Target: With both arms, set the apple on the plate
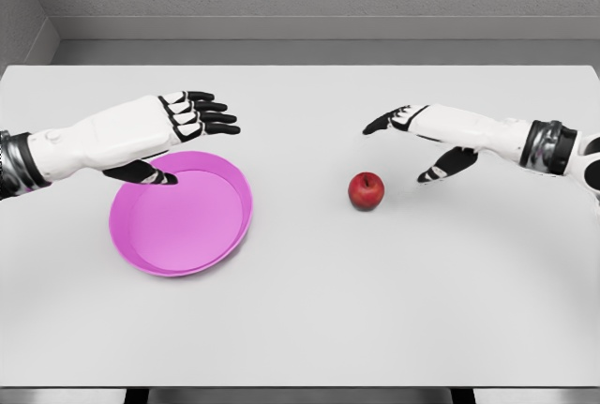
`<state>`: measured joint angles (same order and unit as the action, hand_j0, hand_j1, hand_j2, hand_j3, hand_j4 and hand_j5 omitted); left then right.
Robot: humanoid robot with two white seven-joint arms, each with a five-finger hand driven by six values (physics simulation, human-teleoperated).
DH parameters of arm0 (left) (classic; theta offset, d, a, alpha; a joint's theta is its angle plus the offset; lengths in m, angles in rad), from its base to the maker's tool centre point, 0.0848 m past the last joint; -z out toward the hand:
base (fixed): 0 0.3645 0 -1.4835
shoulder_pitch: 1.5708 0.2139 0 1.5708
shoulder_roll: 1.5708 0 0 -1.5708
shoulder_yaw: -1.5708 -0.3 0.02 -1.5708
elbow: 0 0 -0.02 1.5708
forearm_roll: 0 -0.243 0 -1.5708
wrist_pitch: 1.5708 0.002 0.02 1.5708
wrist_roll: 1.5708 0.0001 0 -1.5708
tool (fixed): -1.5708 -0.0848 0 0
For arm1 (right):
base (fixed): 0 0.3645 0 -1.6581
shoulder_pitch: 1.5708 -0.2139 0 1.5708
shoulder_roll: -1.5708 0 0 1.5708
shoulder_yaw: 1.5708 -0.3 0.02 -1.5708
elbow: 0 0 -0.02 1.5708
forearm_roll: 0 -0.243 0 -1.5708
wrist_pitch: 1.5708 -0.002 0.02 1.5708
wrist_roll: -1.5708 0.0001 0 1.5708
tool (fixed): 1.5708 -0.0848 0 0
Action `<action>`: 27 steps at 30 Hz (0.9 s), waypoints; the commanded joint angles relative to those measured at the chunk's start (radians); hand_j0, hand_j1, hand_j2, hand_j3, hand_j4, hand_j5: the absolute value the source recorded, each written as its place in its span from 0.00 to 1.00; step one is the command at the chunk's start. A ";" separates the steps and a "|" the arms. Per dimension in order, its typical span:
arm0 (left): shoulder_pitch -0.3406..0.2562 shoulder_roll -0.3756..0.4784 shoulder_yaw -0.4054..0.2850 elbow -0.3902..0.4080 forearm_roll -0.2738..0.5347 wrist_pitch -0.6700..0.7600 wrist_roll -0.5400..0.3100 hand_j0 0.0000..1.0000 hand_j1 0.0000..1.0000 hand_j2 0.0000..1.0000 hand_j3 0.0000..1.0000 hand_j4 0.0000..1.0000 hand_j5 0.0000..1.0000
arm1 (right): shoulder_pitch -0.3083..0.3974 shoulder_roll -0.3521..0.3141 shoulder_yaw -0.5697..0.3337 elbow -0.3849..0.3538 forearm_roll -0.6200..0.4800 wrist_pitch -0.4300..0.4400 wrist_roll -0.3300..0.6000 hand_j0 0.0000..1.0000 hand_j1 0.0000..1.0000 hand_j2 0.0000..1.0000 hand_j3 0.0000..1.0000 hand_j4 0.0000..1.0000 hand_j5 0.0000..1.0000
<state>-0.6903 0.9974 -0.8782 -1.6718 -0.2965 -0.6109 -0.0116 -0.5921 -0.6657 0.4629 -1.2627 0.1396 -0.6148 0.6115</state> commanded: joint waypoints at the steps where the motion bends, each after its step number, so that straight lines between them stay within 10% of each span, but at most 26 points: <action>1: -0.001 -0.059 -0.010 0.001 0.007 0.000 -0.001 1.00 1.00 1.00 1.00 1.00 1.00 | 0.003 -0.046 -0.245 0.126 -0.009 0.004 -0.001 1.00 1.00 1.00 1.00 1.00 1.00; 7: -0.159 -0.333 -0.134 0.164 0.011 0.000 -0.013 1.00 1.00 1.00 1.00 1.00 1.00 | 0.005 -0.083 -0.270 0.137 -0.009 0.004 -0.001 1.00 1.00 1.00 1.00 1.00 1.00; 9: -0.204 -0.434 -0.159 0.178 0.019 0.000 -0.195 1.00 1.00 1.00 1.00 1.00 1.00 | 0.026 -0.083 -0.267 0.098 -0.008 0.004 -0.001 1.00 1.00 1.00 1.00 1.00 1.00; 14: -0.327 -0.460 -0.289 0.202 0.016 0.000 -0.303 0.99 0.99 0.99 0.99 0.99 0.99 | 0.014 -0.084 -0.132 0.039 0.000 0.004 -0.001 1.00 1.00 1.00 1.00 1.00 1.00; 17: -0.339 -0.523 -0.292 0.216 0.014 0.000 -0.352 0.86 0.86 0.86 0.86 0.86 0.86 | -0.001 -0.086 -0.132 0.040 0.002 0.004 -0.001 1.00 1.00 1.00 1.00 1.00 1.00; 27: -0.362 -0.620 -0.318 0.345 0.011 0.119 -0.350 0.98 0.98 0.98 0.98 0.98 0.98 | 0.011 -0.135 -0.136 0.085 0.008 0.004 -0.001 1.00 1.00 1.00 1.00 1.00 1.00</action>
<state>-1.0523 0.3997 -1.1951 -1.3744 -0.2884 -0.5132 -0.3622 -0.5783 -0.7791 0.3283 -1.1878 0.1540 -0.6139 0.6114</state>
